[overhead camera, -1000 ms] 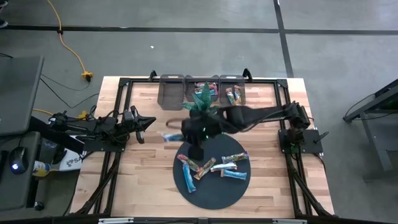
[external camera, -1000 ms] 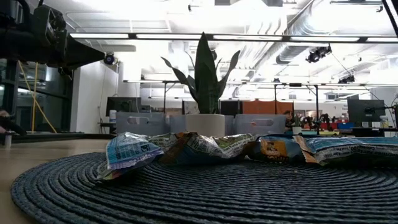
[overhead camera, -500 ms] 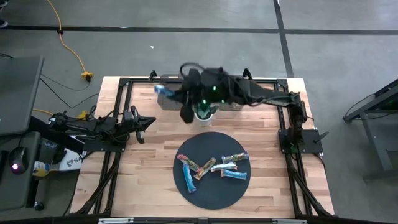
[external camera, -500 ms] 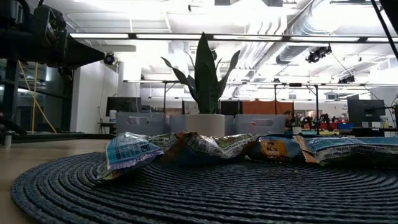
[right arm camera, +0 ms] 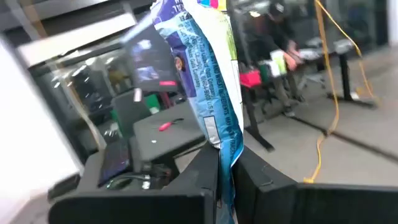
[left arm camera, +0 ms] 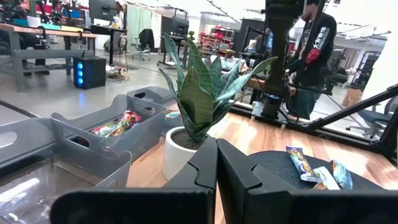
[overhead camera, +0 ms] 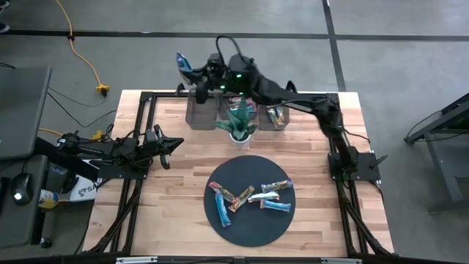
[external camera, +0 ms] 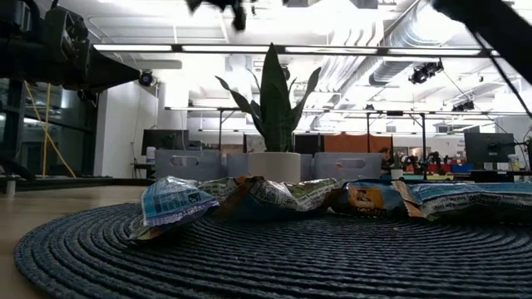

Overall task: Pick and place Granola Bars by type
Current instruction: Put the blue granola bar into the left black bin

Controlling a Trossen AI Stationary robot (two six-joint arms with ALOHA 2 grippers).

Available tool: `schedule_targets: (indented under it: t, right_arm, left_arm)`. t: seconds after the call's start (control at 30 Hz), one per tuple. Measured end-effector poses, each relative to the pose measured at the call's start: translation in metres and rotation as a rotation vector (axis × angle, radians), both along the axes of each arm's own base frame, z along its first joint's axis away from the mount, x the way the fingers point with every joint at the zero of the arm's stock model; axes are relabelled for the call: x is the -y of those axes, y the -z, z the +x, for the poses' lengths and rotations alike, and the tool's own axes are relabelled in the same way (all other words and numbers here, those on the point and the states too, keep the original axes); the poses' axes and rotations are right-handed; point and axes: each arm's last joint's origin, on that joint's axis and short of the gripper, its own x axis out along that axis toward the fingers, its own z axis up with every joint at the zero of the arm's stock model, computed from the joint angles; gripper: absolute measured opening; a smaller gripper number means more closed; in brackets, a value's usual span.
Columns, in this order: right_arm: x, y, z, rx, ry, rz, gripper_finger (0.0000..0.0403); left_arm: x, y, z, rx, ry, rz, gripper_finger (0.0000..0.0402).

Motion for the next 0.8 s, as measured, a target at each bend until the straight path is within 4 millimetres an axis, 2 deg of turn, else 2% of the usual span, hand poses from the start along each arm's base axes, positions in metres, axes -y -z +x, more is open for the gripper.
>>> schedule_targets:
  t: [0.13, 0.33, 0.4, 0.63, 0.8]
  right_arm:
    - [0.022, 0.042, 0.021, 0.004, 0.086, 0.161, 0.0012]
    - [0.052, 0.091, 0.035, -0.001, 0.213, 0.392, 0.0012]
    - [0.063, 0.098, 0.034, -0.009, 0.228, 0.425, 0.0012]
    - [0.111, 0.102, 0.012, -0.020, 0.297, 0.461, 0.0012]
    - [0.136, 0.113, -0.004, -0.075, 0.355, 0.604, 0.0012]
  left_arm:
    - [0.000, 0.000, 0.000, 0.000, 0.000, 0.000, 0.0001]
    - [0.000, 0.000, 0.000, 0.000, 0.000, 0.000, 0.0001]
    - [0.000, 0.000, 0.000, 0.000, 0.000, 0.000, 0.0001]
    - [0.000, 0.000, 0.000, 0.000, 0.000, 0.000, 0.0001]
    - [0.000, 0.000, 0.000, 0.000, 0.000, 0.000, 0.0001]
